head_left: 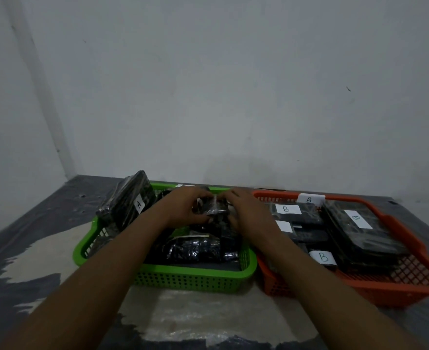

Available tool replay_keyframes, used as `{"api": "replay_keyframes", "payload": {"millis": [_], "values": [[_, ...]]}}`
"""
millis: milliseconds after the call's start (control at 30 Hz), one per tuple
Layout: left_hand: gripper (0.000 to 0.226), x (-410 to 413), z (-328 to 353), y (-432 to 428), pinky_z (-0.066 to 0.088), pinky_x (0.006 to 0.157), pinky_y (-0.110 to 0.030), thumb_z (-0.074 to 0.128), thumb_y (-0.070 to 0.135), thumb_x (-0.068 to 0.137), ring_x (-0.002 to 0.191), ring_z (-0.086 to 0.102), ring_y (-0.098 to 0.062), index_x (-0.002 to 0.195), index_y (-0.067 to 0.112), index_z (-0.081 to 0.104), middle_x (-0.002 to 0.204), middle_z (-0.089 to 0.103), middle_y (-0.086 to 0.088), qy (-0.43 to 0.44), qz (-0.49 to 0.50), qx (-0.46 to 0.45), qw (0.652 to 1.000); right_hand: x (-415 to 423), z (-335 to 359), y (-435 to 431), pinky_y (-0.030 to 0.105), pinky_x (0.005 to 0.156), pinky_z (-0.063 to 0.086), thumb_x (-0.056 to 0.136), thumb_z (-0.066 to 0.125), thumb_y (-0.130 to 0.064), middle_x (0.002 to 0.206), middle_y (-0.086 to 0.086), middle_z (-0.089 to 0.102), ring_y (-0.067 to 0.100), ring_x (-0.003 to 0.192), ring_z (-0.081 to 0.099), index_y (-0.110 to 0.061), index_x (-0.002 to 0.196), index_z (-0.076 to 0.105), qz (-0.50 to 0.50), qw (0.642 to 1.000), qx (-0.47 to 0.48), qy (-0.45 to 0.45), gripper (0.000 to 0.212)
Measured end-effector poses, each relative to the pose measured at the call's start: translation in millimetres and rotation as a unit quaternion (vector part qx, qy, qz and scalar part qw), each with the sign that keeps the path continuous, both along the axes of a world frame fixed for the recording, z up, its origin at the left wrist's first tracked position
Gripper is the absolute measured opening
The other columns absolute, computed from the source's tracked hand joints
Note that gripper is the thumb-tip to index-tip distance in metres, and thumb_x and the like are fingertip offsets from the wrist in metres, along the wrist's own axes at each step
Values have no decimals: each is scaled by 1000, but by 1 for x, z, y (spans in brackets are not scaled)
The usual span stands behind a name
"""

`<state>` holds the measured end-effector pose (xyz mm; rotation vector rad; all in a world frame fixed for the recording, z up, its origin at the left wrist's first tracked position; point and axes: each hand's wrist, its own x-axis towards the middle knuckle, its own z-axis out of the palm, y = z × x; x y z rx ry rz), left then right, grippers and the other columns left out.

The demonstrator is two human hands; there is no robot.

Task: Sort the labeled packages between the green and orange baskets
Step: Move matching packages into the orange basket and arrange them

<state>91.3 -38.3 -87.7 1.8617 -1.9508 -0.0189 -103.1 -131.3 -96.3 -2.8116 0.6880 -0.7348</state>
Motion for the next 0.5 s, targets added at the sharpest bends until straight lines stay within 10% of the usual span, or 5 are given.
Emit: {"api": "replay_keyframes", "payload": {"millis": [267, 500], "values": [[21, -13, -6, 24, 57, 67, -31, 61, 42, 97, 76, 70, -7, 106, 26, 71, 88, 72, 7, 173, -2, -111, 979, -13, 13, 0, 25, 71, 41, 99, 60, -19, 92, -9, 62, 11, 85, 59, -16, 105, 67, 57, 991, 99, -76, 10], [25, -23, -9, 32, 56, 64, -25, 65, 49, 92, 69, 69, -14, 107, 30, 71, 90, 77, -3, 438, -7, -104, 893, -25, 31, 14, 23, 81, 58, 102, 57, -18, 100, 7, 75, 11, 84, 70, -10, 126, 66, 98, 924, 339, -145, 27]]}}
